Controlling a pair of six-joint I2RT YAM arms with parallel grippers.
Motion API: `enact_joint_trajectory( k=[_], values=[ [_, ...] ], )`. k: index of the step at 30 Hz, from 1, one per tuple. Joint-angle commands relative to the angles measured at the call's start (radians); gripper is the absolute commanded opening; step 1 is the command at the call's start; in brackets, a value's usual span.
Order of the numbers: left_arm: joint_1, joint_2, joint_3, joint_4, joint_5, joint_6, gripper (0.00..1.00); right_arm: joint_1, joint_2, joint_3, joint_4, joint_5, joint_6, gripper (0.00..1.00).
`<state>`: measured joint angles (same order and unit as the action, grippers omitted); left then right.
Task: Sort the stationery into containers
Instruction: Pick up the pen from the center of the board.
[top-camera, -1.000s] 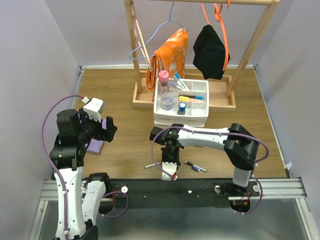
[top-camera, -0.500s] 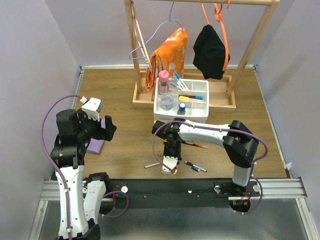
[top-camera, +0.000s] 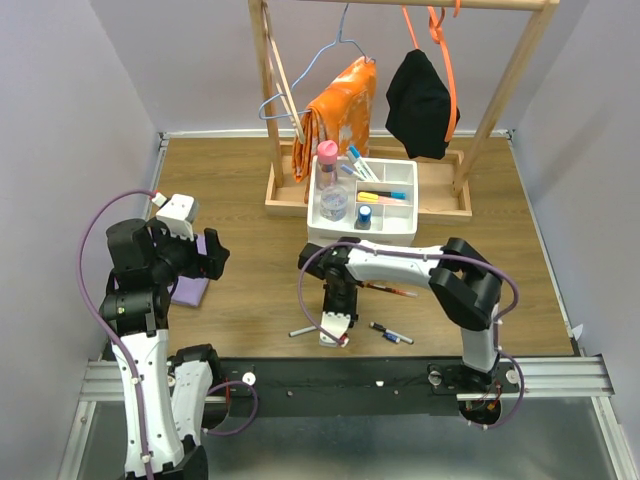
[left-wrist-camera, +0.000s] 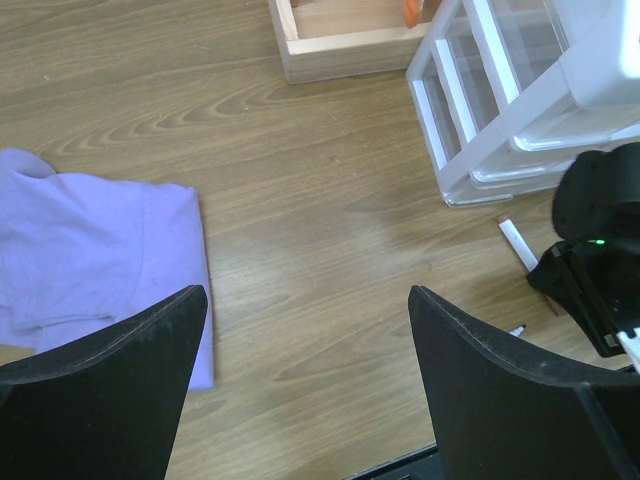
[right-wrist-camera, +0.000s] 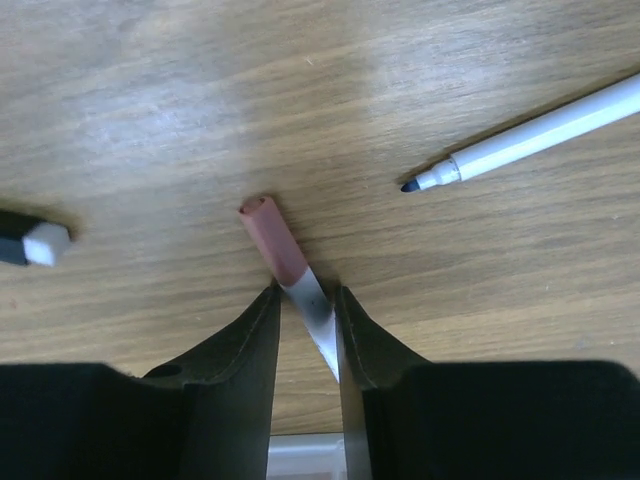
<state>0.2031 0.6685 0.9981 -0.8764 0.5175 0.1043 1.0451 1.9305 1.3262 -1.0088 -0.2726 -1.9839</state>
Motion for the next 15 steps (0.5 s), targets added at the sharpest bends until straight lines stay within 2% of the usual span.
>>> enact_joint_trajectory(
  k=[1, 2, 4, 7, 8, 15],
  values=[
    [0.015, -0.009, 0.000, 0.010, 0.042, -0.012, 0.91, -0.008, 0.134, 0.146, -0.225, 0.027, -0.174, 0.34],
    [0.015, -0.010, 0.000, 0.010, 0.041, -0.012, 0.91, -0.010, 0.180, 0.212, -0.264, 0.023, -0.164, 0.31],
    [0.016, -0.009, 0.000, 0.010, 0.042, -0.011, 0.91, -0.008, 0.208, 0.235, -0.290, 0.016, -0.153, 0.29],
    [0.018, -0.009, -0.003, 0.013, 0.041, -0.009, 0.91, -0.005, 0.188, 0.162, -0.188, 0.029, -0.161, 0.19],
    [0.021, -0.009, -0.003, 0.014, 0.041, -0.011, 0.91, -0.005, 0.176, 0.139, -0.162, 0.026, -0.168, 0.12],
    [0.021, -0.015, -0.004, 0.017, 0.047, -0.008, 0.91, 0.007, 0.085, 0.038, -0.090, -0.057, -0.102, 0.01]
  ],
)
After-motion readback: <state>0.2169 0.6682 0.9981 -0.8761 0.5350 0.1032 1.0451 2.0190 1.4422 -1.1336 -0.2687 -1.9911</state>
